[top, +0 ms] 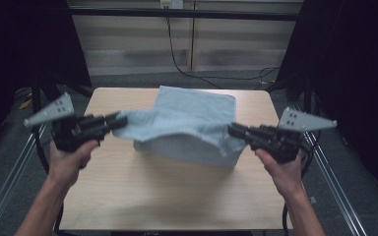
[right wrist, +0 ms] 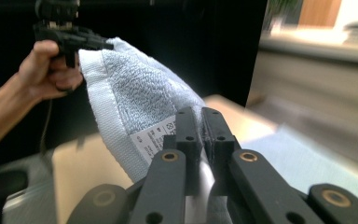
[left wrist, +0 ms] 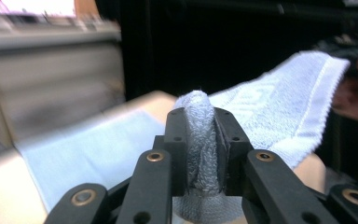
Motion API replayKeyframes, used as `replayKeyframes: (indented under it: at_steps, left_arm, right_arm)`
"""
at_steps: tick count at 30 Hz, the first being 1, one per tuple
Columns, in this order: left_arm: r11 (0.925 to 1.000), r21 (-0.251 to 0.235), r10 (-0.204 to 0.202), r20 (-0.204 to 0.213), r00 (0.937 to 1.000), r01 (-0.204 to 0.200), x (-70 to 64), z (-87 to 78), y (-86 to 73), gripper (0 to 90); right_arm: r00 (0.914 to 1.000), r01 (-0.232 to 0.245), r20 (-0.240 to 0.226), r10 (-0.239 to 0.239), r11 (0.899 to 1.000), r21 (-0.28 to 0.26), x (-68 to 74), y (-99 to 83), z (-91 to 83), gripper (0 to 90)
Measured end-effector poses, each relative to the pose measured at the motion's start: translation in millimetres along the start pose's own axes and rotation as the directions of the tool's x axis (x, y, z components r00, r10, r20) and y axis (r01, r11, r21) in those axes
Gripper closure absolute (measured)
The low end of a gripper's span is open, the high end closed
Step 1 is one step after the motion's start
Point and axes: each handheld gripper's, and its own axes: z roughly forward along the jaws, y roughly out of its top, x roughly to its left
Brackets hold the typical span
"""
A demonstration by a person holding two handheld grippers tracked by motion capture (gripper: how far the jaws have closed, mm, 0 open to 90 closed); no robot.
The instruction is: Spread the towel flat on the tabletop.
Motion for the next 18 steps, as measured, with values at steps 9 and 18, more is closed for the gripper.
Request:
replayKeyframes:
  at_steps: [9,18]
  left_arm:
    - [0.9501,0.247,-0.207,0.040,0.9775,0.191,-10.5,11.3,-137.5,75.8]
    - [0.9689,0.195,-0.173,0.093,0.9805,0.153,-16.0,3.4,-132.8,55.3]
  right_arm:
    - [0.9719,-0.201,-0.059,0.228,0.933,0.298,26.0,-155.6,12.2,86.9]
    - [0.9722,-0.182,-0.067,0.224,0.905,0.384,44.4,-176.3,-0.3,67.1]
